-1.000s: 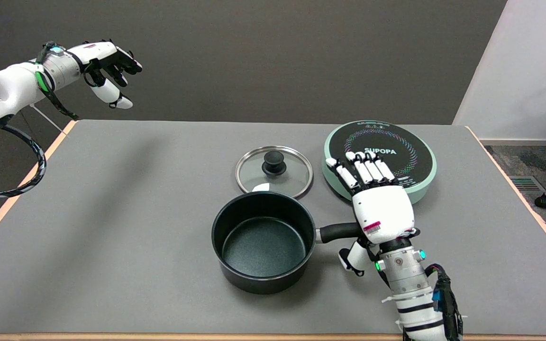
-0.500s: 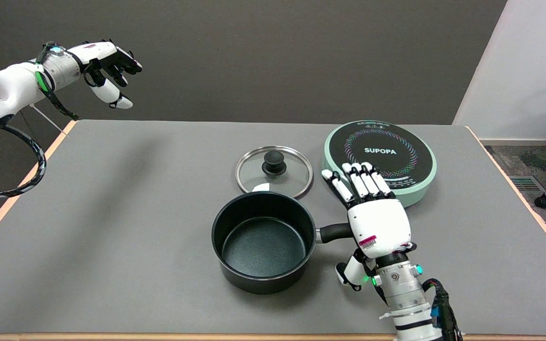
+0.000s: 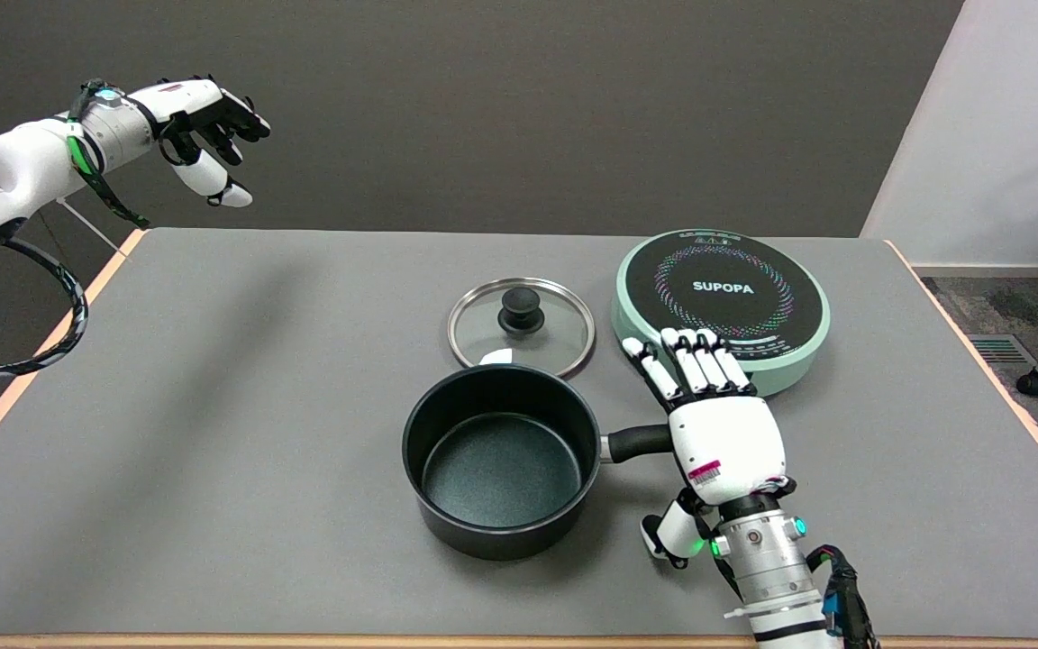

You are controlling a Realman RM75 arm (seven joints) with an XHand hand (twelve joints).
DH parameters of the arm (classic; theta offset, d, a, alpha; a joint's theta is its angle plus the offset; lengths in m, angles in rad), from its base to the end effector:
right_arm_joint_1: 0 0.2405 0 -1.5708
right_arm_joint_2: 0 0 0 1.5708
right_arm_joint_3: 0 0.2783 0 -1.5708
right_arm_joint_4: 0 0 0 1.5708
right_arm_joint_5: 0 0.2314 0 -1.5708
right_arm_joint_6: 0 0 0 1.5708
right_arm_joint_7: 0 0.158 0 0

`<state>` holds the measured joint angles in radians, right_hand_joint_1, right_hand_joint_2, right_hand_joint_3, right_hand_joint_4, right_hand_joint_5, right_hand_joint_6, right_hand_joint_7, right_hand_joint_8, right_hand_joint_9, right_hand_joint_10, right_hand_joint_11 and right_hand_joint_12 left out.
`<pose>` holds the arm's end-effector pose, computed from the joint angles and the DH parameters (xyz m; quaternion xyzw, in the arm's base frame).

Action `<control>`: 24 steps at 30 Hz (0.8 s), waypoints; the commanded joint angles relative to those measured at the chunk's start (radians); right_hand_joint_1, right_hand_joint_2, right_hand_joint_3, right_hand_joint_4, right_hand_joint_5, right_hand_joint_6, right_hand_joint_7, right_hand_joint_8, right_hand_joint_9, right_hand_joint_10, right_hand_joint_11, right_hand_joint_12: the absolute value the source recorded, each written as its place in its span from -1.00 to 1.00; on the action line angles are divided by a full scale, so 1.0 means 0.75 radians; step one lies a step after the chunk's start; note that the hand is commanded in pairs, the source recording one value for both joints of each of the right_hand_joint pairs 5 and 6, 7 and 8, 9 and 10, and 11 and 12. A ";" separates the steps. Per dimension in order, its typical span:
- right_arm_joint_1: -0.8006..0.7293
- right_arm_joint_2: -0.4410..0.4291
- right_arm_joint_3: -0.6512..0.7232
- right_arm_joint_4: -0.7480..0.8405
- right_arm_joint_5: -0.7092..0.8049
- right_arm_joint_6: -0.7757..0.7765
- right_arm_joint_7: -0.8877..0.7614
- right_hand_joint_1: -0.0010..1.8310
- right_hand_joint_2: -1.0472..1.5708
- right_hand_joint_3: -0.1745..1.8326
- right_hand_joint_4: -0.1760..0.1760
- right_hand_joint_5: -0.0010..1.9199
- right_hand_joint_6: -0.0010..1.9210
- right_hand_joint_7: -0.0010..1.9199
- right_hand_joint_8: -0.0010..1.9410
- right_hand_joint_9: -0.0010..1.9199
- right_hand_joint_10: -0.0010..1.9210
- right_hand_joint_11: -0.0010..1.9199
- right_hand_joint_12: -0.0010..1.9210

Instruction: Pick up the pot.

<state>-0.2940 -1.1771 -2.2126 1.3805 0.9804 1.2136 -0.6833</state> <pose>-0.3418 -0.2220 0.2638 0.6367 0.1205 0.0831 0.7571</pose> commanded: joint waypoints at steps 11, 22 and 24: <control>-0.010 0.002 -0.006 0.063 0.047 -0.015 -0.027 0.35 -0.73 0.49 1.00 -0.49 -0.49 -0.49 -0.50 -0.49 -0.49 -0.49 -0.49; 0.019 0.034 0.002 0.120 0.045 -0.067 -0.029 0.34 -0.66 0.19 1.00 -0.31 -0.31 -0.31 -0.31 -0.31 -0.31 -0.31 -0.31; 0.023 0.037 0.006 0.123 0.045 -0.084 -0.034 0.32 -0.66 0.17 1.00 -0.26 -0.26 -0.26 -0.27 -0.26 -0.26 -0.26 -0.26</control>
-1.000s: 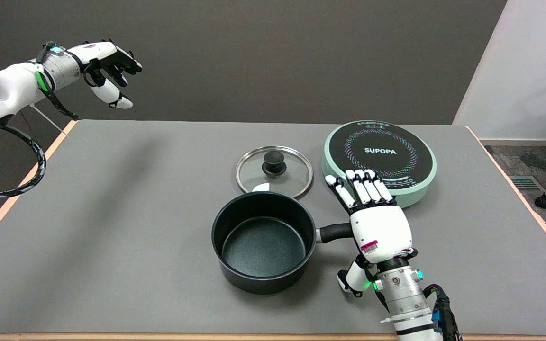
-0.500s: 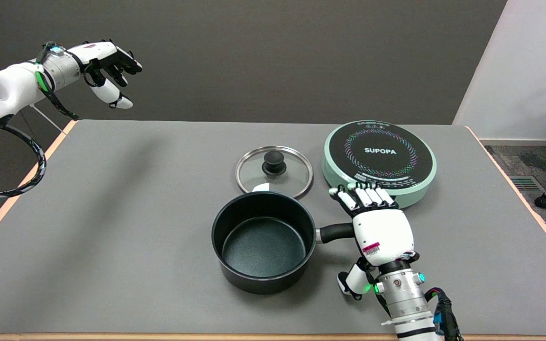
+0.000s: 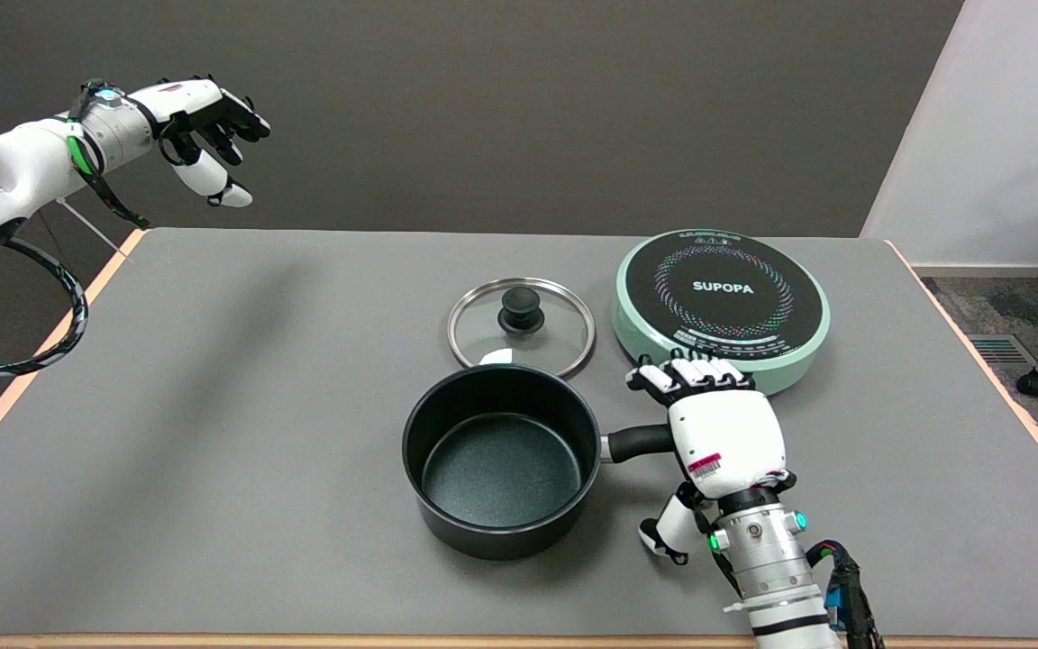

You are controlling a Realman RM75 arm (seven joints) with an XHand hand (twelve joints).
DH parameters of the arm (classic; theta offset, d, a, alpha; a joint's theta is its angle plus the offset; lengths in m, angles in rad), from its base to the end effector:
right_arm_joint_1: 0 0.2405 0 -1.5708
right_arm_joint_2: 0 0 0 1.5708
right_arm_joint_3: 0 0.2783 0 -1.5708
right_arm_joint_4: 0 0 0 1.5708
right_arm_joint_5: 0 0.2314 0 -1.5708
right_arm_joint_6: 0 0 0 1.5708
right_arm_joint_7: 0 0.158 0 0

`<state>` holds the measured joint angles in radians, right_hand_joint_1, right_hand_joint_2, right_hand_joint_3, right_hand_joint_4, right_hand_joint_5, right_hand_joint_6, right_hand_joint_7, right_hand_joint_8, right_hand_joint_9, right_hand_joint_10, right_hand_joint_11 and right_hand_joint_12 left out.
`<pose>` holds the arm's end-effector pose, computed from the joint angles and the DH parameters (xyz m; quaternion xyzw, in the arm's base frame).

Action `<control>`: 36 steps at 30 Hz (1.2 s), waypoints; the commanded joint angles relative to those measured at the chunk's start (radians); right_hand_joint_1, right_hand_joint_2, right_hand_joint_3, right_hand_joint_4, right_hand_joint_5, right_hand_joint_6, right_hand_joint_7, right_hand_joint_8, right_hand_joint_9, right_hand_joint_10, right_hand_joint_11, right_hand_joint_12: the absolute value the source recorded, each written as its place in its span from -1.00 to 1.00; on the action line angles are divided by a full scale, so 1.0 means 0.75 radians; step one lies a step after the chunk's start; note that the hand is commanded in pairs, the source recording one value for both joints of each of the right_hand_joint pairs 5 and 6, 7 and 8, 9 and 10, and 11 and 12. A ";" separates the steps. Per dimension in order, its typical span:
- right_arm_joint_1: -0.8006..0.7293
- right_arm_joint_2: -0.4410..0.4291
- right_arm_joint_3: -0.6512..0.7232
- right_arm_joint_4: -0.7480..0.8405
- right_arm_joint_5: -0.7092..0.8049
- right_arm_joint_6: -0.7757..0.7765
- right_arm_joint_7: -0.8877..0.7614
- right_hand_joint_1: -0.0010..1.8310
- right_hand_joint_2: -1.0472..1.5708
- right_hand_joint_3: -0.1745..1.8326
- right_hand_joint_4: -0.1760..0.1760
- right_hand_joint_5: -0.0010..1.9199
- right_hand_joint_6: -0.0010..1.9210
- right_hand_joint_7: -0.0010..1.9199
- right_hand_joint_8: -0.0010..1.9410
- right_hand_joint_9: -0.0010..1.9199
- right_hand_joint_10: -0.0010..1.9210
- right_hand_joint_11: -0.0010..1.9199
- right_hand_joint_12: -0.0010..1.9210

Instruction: Pick up the pot.

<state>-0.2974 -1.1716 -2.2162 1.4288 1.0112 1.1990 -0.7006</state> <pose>-0.3339 -0.2243 0.2617 0.6337 0.1096 0.0932 0.7601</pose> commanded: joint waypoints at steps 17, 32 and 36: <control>0.031 0.028 0.028 0.055 0.021 -0.093 -0.017 0.32 -0.60 0.58 0.02 0.13 0.13 0.13 0.12 0.13 0.13 0.13 0.13; 0.053 0.039 0.030 0.045 0.131 -0.157 -0.030 0.29 -0.59 0.64 -0.02 0.16 0.16 0.16 0.15 0.16 0.16 0.16 0.16; 0.048 0.039 0.030 0.044 0.150 -0.156 -0.044 0.29 -0.57 0.66 -0.06 0.19 0.19 0.19 0.18 0.19 0.19 0.19 0.19</control>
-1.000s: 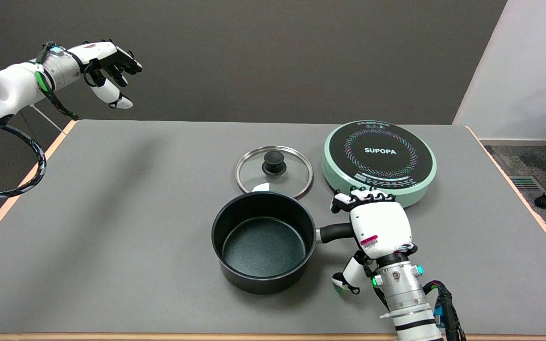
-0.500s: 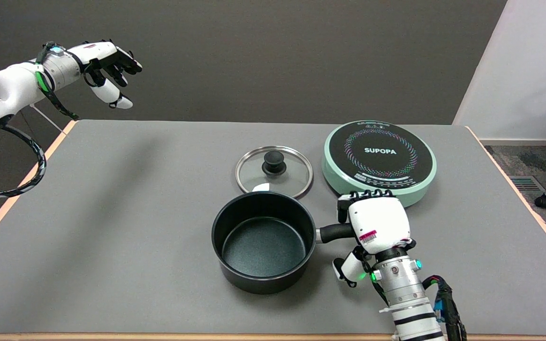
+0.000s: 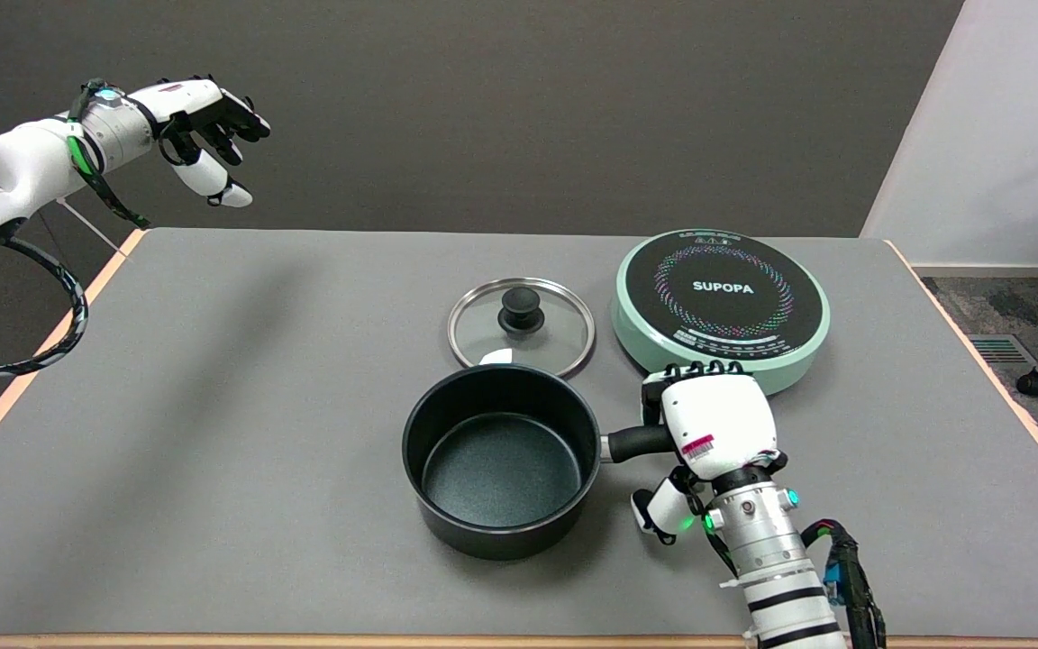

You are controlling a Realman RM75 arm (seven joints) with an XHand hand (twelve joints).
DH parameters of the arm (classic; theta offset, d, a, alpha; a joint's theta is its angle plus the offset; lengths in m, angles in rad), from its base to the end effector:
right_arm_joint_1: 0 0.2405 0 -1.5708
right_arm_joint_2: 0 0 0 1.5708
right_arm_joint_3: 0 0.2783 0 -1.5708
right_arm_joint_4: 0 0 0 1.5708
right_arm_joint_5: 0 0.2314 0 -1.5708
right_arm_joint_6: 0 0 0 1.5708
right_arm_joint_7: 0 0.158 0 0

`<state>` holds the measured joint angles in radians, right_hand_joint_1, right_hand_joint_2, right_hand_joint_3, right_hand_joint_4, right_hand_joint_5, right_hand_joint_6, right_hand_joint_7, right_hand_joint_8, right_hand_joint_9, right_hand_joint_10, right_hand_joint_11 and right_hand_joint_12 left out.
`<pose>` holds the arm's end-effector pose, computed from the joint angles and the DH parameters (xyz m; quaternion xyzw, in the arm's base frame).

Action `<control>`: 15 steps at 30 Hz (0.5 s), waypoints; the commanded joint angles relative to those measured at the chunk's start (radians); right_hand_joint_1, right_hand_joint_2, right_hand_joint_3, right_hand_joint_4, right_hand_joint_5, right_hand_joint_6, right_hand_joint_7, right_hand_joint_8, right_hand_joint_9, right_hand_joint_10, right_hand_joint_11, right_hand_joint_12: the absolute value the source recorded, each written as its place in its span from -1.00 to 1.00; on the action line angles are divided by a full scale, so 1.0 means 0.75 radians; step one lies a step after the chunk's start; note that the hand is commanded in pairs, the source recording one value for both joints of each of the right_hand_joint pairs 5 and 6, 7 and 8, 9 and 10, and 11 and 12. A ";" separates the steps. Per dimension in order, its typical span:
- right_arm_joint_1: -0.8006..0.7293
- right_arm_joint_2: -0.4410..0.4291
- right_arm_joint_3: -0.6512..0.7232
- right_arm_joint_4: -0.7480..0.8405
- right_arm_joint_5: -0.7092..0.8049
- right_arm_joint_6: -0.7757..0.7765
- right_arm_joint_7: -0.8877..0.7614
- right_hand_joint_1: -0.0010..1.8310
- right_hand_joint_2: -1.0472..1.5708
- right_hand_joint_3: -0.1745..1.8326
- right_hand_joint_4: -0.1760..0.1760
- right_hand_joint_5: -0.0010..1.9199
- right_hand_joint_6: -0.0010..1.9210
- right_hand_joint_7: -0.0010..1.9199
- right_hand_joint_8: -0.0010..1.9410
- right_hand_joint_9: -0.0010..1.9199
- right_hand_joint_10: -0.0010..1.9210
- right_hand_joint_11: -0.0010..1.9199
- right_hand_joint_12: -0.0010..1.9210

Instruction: Pick up the pot.

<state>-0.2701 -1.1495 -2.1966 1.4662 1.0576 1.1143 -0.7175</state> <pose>-0.3285 -0.2421 0.2663 0.6413 0.0960 0.0864 0.7563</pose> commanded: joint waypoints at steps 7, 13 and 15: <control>-0.015 -0.001 0.004 -0.008 0.193 -0.029 -0.042 0.29 -0.49 0.54 -0.26 0.33 0.33 0.33 0.32 0.33 0.33 0.33 0.33; -0.020 -0.004 -0.001 -0.010 0.241 -0.029 -0.057 0.26 -0.33 0.35 -0.48 0.50 0.50 0.50 0.48 0.50 0.50 0.50 0.50; -0.020 -0.004 -0.001 -0.010 0.242 -0.029 -0.057 0.26 -0.27 0.26 -0.53 0.55 0.55 0.55 0.53 0.55 0.55 0.55 0.55</control>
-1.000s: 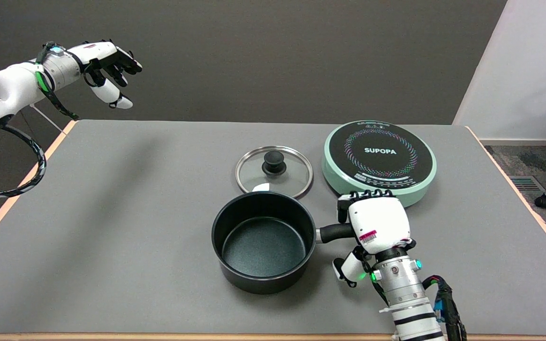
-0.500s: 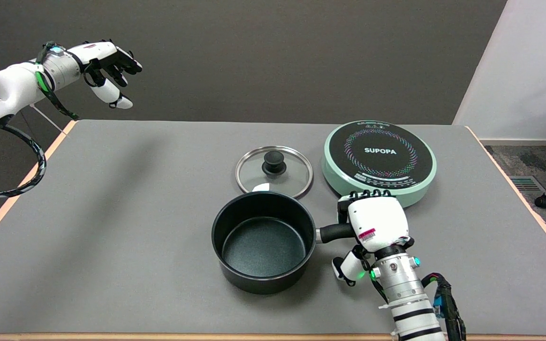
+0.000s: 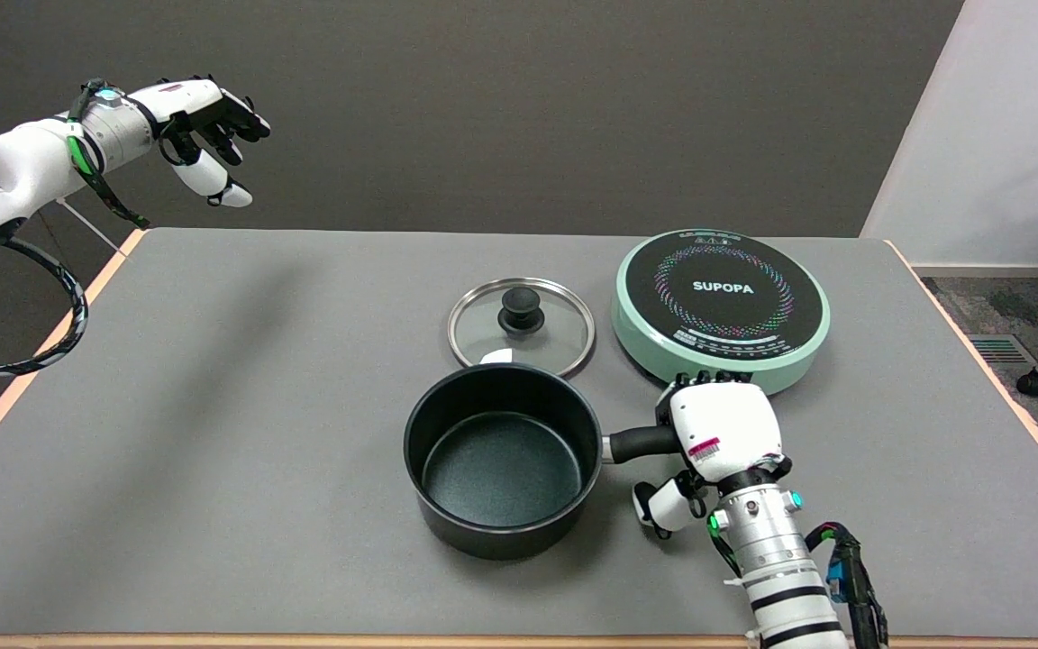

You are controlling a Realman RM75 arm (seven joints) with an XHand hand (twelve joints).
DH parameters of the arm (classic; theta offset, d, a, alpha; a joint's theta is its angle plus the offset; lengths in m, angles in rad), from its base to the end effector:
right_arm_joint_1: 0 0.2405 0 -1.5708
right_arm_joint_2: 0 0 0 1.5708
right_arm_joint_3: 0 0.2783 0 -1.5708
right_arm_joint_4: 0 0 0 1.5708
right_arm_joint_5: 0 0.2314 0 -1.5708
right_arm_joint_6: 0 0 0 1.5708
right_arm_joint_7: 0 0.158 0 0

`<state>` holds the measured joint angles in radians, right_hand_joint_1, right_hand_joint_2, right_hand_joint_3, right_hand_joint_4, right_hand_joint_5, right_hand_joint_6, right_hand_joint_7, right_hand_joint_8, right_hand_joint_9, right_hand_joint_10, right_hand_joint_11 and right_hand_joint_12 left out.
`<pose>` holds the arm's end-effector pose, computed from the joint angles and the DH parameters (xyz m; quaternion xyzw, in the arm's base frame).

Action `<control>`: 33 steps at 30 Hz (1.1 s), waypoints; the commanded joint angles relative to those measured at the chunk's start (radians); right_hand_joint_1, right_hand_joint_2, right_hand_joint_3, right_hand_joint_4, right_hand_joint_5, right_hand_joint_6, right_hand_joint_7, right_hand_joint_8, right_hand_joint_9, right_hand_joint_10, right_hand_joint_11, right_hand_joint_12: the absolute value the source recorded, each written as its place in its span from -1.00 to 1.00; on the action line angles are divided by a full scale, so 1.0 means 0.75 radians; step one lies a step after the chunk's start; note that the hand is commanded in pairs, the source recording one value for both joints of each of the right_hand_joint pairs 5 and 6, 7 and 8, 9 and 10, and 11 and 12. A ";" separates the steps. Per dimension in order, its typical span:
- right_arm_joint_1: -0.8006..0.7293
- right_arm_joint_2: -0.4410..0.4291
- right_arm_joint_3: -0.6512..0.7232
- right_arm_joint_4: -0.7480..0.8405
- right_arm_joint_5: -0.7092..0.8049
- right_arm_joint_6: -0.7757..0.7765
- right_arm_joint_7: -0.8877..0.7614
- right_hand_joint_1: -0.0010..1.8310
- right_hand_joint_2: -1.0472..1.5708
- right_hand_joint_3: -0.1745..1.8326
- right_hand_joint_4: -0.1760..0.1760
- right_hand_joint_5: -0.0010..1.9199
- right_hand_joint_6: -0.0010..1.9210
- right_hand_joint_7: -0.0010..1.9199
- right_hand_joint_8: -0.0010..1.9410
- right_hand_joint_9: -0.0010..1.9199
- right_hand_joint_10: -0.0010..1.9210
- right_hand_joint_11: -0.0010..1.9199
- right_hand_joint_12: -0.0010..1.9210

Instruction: Pick up the pot.

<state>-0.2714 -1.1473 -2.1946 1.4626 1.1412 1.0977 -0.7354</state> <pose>-0.3392 -0.2426 0.2750 0.6271 0.0652 0.0731 0.7728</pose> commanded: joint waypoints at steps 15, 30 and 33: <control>0.013 -0.001 0.008 0.054 0.132 0.016 -0.097 0.28 0.19 0.00 -0.57 0.65 0.65 0.65 0.63 0.65 0.65 0.65 0.65; 0.007 -0.003 0.024 0.128 0.145 0.042 -0.093 0.19 0.45 0.06 -0.58 0.63 0.63 0.63 0.61 0.63 0.63 0.63 0.63; 0.006 -0.005 0.021 0.135 0.166 0.044 -0.090 0.18 0.47 0.08 -0.58 0.62 0.62 0.62 0.61 0.62 0.62 0.62 0.62</control>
<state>-0.2667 -1.1485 -2.1840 1.5192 1.2369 1.1079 -0.7995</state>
